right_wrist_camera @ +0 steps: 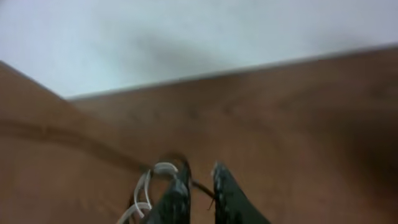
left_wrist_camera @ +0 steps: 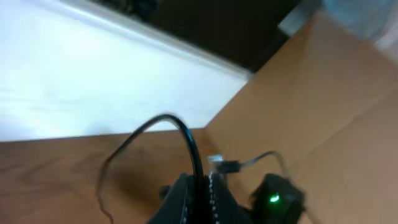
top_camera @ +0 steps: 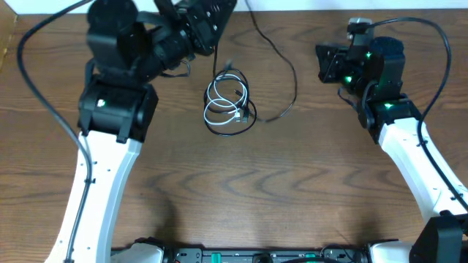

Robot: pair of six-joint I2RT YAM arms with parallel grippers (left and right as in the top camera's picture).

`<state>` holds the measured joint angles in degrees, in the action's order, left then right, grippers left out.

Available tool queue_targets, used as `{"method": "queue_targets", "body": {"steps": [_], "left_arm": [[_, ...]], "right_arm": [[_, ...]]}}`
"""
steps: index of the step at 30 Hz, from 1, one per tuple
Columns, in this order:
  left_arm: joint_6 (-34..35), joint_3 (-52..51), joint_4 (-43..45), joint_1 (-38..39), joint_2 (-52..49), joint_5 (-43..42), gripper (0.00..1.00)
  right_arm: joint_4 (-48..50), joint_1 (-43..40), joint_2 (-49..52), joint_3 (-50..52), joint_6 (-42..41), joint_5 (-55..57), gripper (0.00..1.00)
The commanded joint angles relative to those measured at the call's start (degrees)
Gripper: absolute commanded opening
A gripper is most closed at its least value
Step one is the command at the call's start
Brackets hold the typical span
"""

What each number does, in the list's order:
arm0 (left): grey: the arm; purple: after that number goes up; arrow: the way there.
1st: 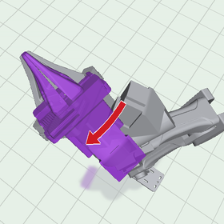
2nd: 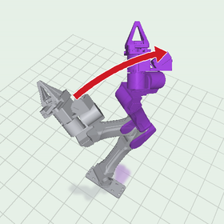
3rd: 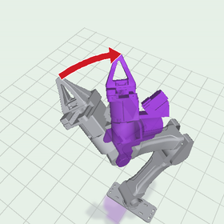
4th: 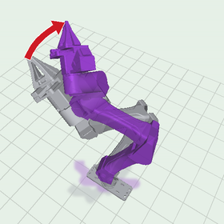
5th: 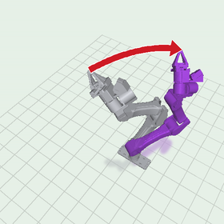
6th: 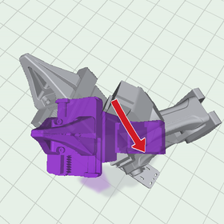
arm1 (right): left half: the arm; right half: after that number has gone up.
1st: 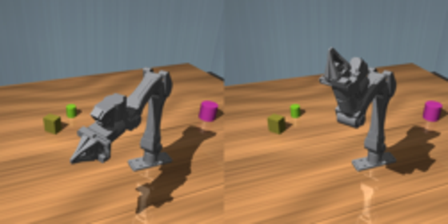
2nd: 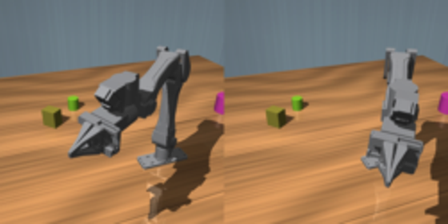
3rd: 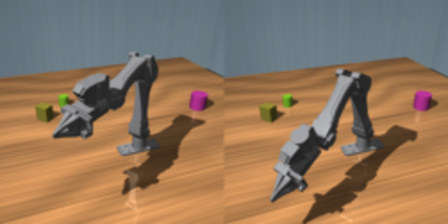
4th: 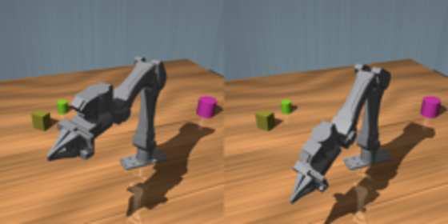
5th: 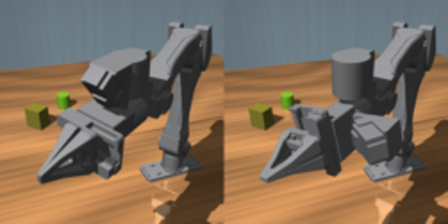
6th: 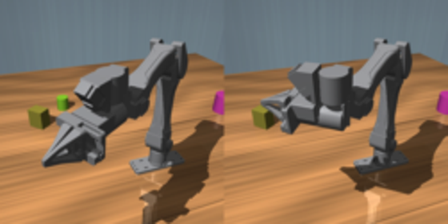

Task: Untangle cables

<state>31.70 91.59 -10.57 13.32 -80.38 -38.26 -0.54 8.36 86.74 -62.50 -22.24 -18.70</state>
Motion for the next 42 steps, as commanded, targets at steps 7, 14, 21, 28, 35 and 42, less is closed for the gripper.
{"method": "queue_targets", "body": {"steps": [7,14,21,28,35,42], "left_arm": [[-9.9,0.6,-5.4,0.0,-5.7,-8.4,0.07],[-0.1,0.7,4.3,0.0,-4.3,-14.6,0.07],[11.6,0.7,13.4,0.0,-3.7,-16.8,0.07],[22.3,0.7,21.2,0.0,-3.6,-22.1,0.07],[28.5,0.7,23.6,0.0,-3.6,-25.8,0.07],[31.8,0.7,23.6,0.0,-3.6,-26.7,0.07]], "right_arm": [[-7.6,0.0,-0.4,-0.2,11.8,-9.9,0.60],[2.4,0.4,0.9,-0.2,11.8,-19.6,0.81],[10.7,3.2,1.6,-0.4,12.1,-25.3,0.84],[14.9,4.5,2.4,-0.4,8.3,-22.9,0.75],[21.2,6.5,3.5,-0.4,4.4,-20.2,0.74],[18.5,7.4,3.7,-0.4,-0.6,-8.5,0.27]]}}
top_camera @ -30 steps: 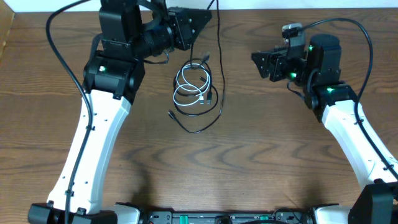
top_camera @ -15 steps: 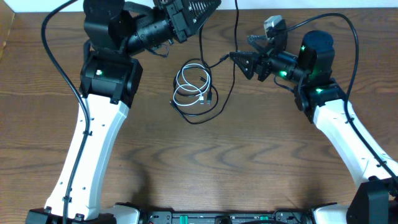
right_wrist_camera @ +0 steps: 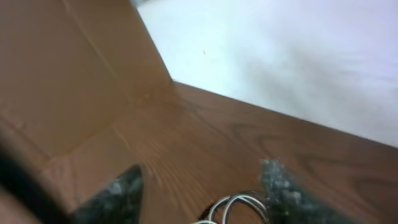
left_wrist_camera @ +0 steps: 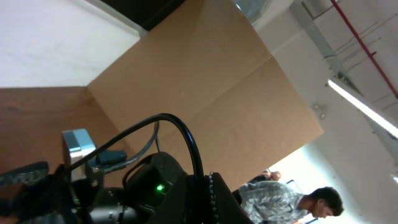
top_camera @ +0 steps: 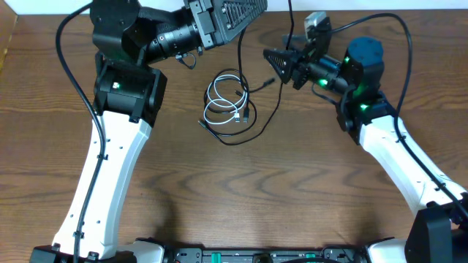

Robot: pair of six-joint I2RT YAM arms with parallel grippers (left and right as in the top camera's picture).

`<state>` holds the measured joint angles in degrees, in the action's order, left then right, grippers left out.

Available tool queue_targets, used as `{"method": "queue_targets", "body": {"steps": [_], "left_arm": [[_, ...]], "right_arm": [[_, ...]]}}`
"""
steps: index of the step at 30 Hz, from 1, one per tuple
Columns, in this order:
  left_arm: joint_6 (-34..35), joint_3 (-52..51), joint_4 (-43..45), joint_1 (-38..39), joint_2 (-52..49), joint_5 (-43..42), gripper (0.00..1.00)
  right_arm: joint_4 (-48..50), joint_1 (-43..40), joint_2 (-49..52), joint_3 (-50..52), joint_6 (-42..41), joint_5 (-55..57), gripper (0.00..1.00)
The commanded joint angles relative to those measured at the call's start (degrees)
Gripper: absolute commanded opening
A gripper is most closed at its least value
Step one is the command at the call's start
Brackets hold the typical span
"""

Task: Untangle cables

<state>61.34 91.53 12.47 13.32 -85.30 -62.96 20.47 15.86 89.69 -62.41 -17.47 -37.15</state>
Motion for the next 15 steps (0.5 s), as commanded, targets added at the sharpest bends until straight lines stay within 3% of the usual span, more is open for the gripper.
{"method": "queue_targets", "body": {"steps": [1,4,9,15], "left_arm": [[2.0,0.7,0.5,0.0,1.3,-2.0,0.07],[-2.0,0.7,0.4,0.0,1.3,-2.4,0.08],[-13.6,0.6,-6.7,-0.3,1.1,0.1,0.08],[-22.6,0.6,-13.6,-0.3,-1.1,1.0,0.43]], "right_arm": [[-3.8,-0.5,0.7,-0.5,-7.6,12.7,0.24],[-6.7,-2.6,0.5,-0.5,-8.9,14.3,0.06],[-12.5,-6.7,-2.9,-0.5,-9.0,14.3,0.01],[-23.7,-14.2,-9.8,-4.0,-11.2,13.0,0.01]]}}
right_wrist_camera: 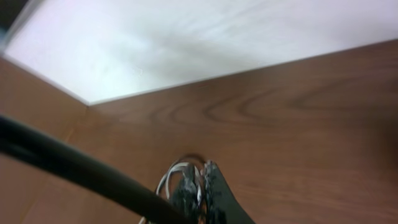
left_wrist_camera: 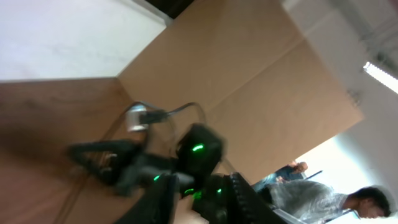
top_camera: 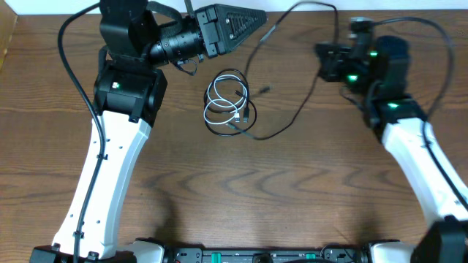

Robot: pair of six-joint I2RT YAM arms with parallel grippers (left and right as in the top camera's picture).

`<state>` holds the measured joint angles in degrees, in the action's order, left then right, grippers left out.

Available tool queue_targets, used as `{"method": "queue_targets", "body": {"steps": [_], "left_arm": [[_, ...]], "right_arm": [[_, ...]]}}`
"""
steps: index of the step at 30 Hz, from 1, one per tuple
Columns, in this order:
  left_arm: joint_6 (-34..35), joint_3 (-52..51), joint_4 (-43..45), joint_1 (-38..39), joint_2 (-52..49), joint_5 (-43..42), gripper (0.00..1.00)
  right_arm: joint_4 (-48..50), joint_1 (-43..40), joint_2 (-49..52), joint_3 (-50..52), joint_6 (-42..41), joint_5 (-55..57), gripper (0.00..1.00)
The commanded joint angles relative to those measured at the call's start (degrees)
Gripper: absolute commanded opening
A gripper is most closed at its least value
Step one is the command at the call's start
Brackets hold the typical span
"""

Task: Untangle cables

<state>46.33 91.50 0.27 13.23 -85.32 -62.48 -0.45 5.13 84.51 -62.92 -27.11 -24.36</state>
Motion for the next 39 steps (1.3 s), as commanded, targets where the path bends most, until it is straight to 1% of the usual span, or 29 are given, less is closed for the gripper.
{"method": "queue_targets", "body": {"steps": [1,4,6,8,10,14,16,21,22,25,27,29,33,39], "left_arm": [[-7.9,0.6,-1.6,-0.2,-1.4,0.5,0.50],[-8.0,0.6,-1.8,-0.2,-2.7,0.1,0.61],[-8.0,0.6,-2.0,-0.2,-3.0,0.1,0.64],[-8.0,0.6,-2.1,-0.2,-3.0,0.1,0.64],[-8.0,0.6,-2.0,-0.2,-3.0,0.1,0.65],[-8.0,0.6,-2.0,-0.2,-3.0,0.6,0.65],[-8.0,0.6,-2.0,-0.2,-3.1,0.6,0.65],[-8.0,0.6,-2.0,-0.2,-3.1,0.6,0.65],[-8.0,0.6,-2.0,-0.2,-3.1,0.6,0.65],[-8.0,0.6,-2.9,-0.2,-3.1,0.6,0.65],[-8.0,0.6,-3.4,-0.2,-3.1,0.6,0.65],[-8.0,0.6,-4.2,-0.2,-3.1,0.6,0.65],[-8.0,0.6,-4.6,-0.2,-3.1,0.6,0.65],[-8.0,0.6,-5.0,-0.2,-3.1,0.6,0.65]], "right_arm": [[-5.1,-4.6,-5.4,-4.8,-1.5,0.2,0.01],[-12.0,-8.5,-6.8,-10.5,-1.6,-1.5,0.01],[-15.5,-10.7,-6.6,-14.9,-1.5,-2.1,0.01],[-17.7,-12.0,-6.6,-17.5,-0.4,-0.4,0.01],[-20.3,-13.1,-6.3,-20.2,0.4,4.4,0.01],[-22.4,-13.4,-3.1,-26.6,1.3,6.3,0.01],[-26.3,-13.4,-0.2,-32.0,2.8,7.3,0.01],[-39.6,-13.7,10.3,-52.1,8.6,11.7,0.01],[-43.4,-13.9,13.5,-58.3,10.1,13.4,0.01],[-48.0,-15.3,19.6,-69.0,12.6,13.7,0.01],[-48.1,-16.2,22.5,-73.1,12.9,13.7,0.01],[-45.7,-17.9,25.1,-75.5,12.8,13.9,0.01],[-41.0,-21.7,27.3,-75.6,12.8,14.1,0.01],[-39.6,-25.7,31.7,-75.6,12.6,18.8,0.01]]}}
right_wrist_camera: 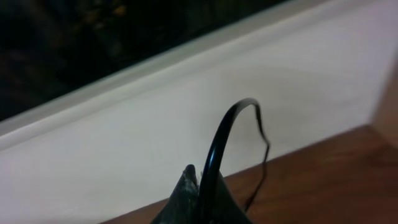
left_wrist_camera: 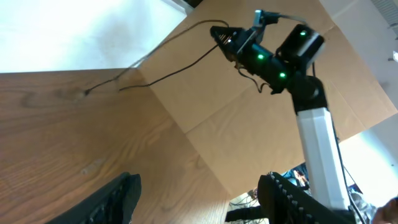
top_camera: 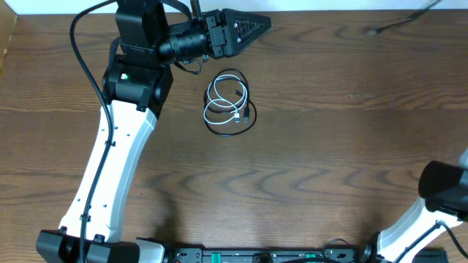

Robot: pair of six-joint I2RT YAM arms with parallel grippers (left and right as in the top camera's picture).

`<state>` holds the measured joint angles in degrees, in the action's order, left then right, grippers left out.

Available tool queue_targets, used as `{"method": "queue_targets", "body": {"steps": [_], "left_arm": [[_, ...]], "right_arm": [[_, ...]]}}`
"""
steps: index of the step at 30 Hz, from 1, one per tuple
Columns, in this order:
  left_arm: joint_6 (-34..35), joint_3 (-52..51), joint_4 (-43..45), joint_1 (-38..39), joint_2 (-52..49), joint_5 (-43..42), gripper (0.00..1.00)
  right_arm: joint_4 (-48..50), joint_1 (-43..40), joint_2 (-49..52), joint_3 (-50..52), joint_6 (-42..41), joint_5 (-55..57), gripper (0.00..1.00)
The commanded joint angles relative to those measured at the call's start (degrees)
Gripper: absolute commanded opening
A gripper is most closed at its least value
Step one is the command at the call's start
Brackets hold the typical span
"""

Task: Untangle cables

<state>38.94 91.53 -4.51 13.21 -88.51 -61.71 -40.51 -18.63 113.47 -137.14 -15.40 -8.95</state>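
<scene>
A white cable coil [top_camera: 225, 102] lies on the wooden table [top_camera: 307, 168], with a dark strand [top_camera: 247, 126] along its lower edge. A thin black cable [top_camera: 395, 22] trails at the far right back, away from the coil. My right gripper [right_wrist_camera: 198, 172] is shut on this black cable [right_wrist_camera: 230, 118], which arcs up from the fingers. In the left wrist view the right gripper [left_wrist_camera: 224, 34] is raised high and the black cable [left_wrist_camera: 155, 59] hangs down to the table. My left gripper [left_wrist_camera: 200, 182] [top_camera: 247, 25] is open and empty, at the back left of the coil.
A cardboard wall [left_wrist_camera: 249, 137] stands along the table's right side and a white wall [right_wrist_camera: 155, 118] runs behind it. The left arm [top_camera: 117, 146] reaches along the left side. Only a piece of the right arm [top_camera: 442, 190] shows at the lower right.
The right arm has left the overhead view and now holds the black cable high. The cable, which lay next to the coil, is now far to the right. My left gripper's fingers stand wider apart.
First my left gripper was shut on the black cable above the table's back, its loose end beside the white coil. Then my right gripper was open close to the hanging cable. Then the left fingers were apart and the right was shut. Now the cable hangs from the right gripper.
</scene>
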Motion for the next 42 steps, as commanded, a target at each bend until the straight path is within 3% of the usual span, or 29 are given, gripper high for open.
{"method": "queue_targets", "body": {"steps": [1,10,12,13,14,15,17,28,32,37,42], "left_arm": [[-0.6,0.6,-0.4,-0.2,0.1,-0.2,0.65],[-0.6,0.6,-2.3,-0.2,0.1,-0.1,0.65],[-0.6,0.6,-2.4,-0.2,0.1,0.7,0.65],[-0.6,0.6,-2.4,-0.2,0.1,0.9,0.65],[-0.6,0.6,-2.3,-0.2,0.1,1.3,0.65],[-0.6,0.6,-2.3,-0.2,0.1,1.5,0.65],[-0.6,0.6,-2.3,-0.2,0.1,1.8,0.65],[-4.2,0.5,-4.4,-0.2,0.1,2.4,0.65],[-12.0,0.4,-11.4,-0.2,0.0,9.4,0.65],[-22.0,0.2,-24.7,0.4,-1.6,29.1,0.65],[-25.0,-1.2,-29.3,1.7,-5.9,37.0,0.65]], "right_arm": [[0.7,-2.5,3.5,-1.3,0.9,3.5,0.01],[-1.5,-7.7,14.1,-1.3,-0.9,5.8,0.01],[-2.6,-8.3,16.7,-1.3,-1.9,5.6,0.08],[-3.1,-8.5,17.7,-1.3,-1.9,5.5,0.23],[-3.8,-8.5,19.0,-1.3,-1.9,5.6,0.51],[-4.7,-8.5,19.9,-1.3,-1.9,5.6,0.64],[-7.0,-8.5,21.3,-1.3,-1.7,5.6,0.99],[-19.1,-8.3,20.6,-1.3,-2.2,5.4,0.99],[-21.9,-7.8,19.8,-1.3,-1.3,-2.2,0.99],[-25.5,-5.7,19.5,-1.2,0.5,-11.6,0.99],[-26.2,-1.4,19.5,-1.1,4.0,-16.6,0.95]]}}
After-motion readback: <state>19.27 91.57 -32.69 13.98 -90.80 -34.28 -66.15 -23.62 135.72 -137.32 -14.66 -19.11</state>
